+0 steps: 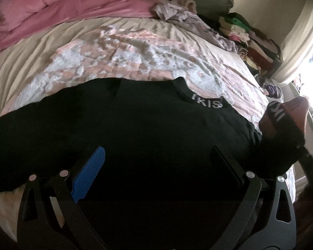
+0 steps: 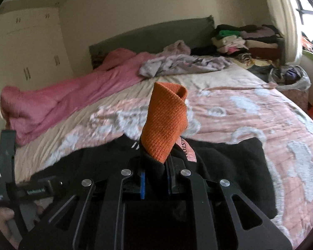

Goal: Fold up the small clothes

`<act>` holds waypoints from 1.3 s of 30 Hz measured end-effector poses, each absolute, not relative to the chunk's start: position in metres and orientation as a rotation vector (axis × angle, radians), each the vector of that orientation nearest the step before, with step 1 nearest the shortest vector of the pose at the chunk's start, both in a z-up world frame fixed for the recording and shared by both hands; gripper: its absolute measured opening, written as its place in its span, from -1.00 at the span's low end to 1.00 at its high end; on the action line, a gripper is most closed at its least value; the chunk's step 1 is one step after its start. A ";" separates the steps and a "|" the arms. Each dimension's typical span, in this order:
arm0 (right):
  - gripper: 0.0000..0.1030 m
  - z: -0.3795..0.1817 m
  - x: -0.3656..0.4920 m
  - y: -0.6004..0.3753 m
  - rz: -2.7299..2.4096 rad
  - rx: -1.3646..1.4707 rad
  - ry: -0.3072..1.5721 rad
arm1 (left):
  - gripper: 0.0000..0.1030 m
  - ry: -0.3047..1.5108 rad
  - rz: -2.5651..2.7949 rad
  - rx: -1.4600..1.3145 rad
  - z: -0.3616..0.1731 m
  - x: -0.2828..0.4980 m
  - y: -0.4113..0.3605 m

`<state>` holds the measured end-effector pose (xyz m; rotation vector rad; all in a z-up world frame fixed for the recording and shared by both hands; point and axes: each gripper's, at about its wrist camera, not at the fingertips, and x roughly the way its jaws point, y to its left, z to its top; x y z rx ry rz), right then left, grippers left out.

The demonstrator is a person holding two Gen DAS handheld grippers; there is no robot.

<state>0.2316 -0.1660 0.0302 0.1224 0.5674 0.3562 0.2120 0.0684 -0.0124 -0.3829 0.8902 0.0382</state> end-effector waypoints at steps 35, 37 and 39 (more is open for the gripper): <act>0.43 0.017 0.231 -0.204 0.402 0.163 0.678 | 0.67 0.980 -0.067 -0.455 -0.047 0.243 0.041; 0.43 0.017 0.232 -0.213 0.391 0.182 0.674 | 0.43 0.998 -0.052 -0.411 -0.053 0.249 0.032; 0.43 0.016 0.235 -0.221 0.380 0.203 0.674 | 0.09 0.995 -0.038 -0.349 -0.054 0.252 0.025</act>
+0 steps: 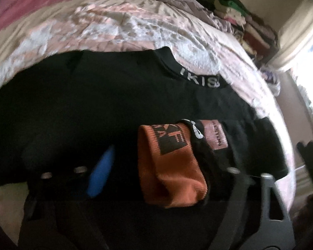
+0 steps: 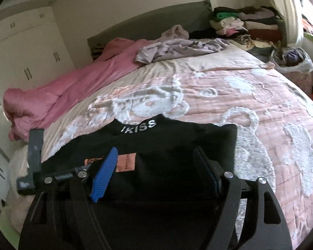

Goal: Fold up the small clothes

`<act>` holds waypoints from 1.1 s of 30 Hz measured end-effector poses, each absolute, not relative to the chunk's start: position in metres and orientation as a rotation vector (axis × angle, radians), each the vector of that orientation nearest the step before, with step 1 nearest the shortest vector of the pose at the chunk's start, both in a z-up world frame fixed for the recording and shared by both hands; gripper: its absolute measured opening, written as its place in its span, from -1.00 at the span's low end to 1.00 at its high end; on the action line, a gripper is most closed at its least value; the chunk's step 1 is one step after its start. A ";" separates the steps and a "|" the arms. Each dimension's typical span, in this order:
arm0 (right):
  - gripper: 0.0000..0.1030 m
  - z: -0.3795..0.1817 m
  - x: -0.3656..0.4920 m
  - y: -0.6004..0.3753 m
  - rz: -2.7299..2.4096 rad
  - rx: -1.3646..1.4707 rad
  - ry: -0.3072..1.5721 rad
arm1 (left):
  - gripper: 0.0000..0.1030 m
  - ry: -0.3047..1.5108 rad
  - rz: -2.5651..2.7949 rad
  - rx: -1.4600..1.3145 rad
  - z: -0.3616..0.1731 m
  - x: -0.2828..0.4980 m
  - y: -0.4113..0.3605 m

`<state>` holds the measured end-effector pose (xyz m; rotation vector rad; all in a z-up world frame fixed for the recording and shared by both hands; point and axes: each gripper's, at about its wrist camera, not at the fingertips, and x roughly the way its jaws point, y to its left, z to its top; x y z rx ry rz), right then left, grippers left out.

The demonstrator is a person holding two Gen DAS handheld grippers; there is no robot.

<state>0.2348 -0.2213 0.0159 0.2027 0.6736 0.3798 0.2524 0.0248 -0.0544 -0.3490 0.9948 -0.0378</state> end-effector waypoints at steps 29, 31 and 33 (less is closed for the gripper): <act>0.43 0.005 0.245 -0.265 0.183 0.162 0.676 | -0.83 0.830 -0.023 -0.268 -0.011 0.240 0.062; 0.43 0.004 0.245 -0.259 0.192 0.145 0.681 | -0.72 0.827 0.012 -0.260 -0.012 0.238 0.066; 0.43 0.003 0.245 -0.252 0.214 0.125 0.689 | -0.72 0.803 0.034 -0.256 -0.008 0.232 0.071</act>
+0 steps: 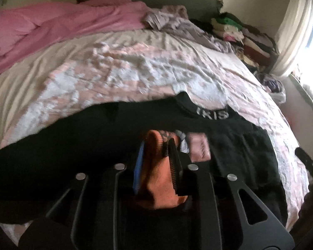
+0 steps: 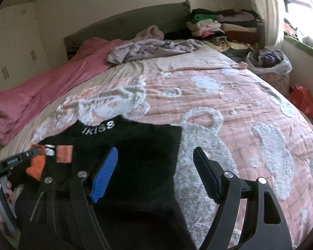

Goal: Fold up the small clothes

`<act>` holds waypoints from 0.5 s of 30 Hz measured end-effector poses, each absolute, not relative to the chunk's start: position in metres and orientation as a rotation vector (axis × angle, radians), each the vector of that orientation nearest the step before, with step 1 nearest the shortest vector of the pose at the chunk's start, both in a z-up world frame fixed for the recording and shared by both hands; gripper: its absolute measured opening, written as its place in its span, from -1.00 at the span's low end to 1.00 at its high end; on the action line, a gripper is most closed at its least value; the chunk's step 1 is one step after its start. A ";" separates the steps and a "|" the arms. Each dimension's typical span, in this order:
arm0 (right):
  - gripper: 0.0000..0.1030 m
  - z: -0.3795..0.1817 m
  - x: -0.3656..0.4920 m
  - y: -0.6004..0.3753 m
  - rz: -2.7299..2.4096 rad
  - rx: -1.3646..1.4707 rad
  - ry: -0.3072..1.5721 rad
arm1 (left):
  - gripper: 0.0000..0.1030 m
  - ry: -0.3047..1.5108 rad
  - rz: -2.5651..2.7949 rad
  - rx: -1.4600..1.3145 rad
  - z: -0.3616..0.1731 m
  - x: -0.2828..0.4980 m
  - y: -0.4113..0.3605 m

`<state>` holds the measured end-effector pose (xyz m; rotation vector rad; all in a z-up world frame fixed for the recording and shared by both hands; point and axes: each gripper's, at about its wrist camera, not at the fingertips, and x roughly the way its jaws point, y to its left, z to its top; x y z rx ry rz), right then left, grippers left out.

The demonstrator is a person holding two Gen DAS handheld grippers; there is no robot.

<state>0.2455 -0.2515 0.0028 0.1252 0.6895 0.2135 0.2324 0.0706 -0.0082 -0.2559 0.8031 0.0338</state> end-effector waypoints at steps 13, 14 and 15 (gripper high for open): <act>0.43 -0.016 0.248 -0.218 0.343 0.080 0.785 | -0.41 0.909 -0.072 -0.157 -0.027 0.232 0.030; 0.43 -0.015 0.248 -0.221 0.322 0.082 0.779 | -0.41 0.929 -0.067 -0.144 -0.034 0.233 0.028; 0.43 -0.014 0.248 -0.224 0.300 0.079 0.772 | -0.41 0.953 -0.051 -0.122 -0.043 0.234 0.026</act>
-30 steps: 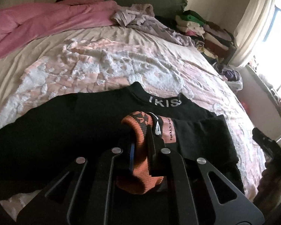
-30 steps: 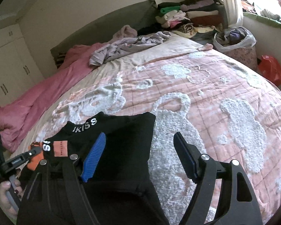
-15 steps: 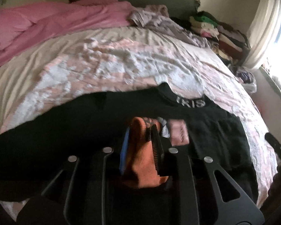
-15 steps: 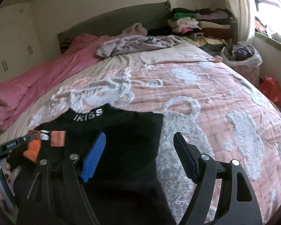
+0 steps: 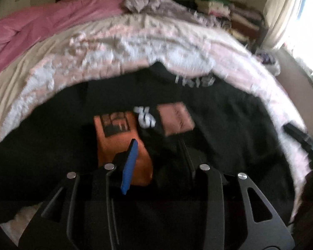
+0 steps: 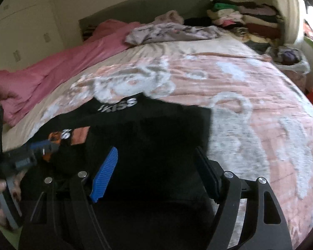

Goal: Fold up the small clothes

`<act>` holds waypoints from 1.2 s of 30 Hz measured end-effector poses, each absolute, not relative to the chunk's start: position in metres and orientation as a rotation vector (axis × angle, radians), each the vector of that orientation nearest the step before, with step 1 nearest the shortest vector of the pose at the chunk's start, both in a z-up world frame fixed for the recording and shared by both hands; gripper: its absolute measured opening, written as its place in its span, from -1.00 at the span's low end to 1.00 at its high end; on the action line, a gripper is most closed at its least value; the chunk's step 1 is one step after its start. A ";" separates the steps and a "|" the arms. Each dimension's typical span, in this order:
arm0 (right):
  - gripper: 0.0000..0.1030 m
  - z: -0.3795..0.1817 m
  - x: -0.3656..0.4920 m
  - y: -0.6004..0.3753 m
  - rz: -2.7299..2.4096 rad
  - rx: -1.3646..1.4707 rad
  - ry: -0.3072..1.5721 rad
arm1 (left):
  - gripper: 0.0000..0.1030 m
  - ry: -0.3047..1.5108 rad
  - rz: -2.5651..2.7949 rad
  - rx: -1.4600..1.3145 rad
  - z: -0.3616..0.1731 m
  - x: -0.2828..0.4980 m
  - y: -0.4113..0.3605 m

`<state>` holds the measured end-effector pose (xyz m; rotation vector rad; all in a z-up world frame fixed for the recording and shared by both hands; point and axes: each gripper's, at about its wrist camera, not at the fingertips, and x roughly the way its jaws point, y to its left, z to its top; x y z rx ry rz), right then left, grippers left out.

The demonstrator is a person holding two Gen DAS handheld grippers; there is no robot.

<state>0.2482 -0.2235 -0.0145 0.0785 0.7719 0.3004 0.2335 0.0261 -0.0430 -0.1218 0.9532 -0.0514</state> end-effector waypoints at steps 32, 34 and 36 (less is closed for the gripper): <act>0.37 -0.048 0.263 -0.224 0.415 0.102 0.910 | -0.29 0.953 -0.060 -0.173 -0.046 0.214 0.048; 0.36 -0.061 0.267 -0.219 0.403 0.093 0.969 | -0.26 0.946 -0.059 -0.183 -0.043 0.210 0.050; 0.36 -0.069 0.267 -0.218 0.396 0.090 0.982 | -0.22 0.941 -0.051 -0.183 -0.040 0.206 0.051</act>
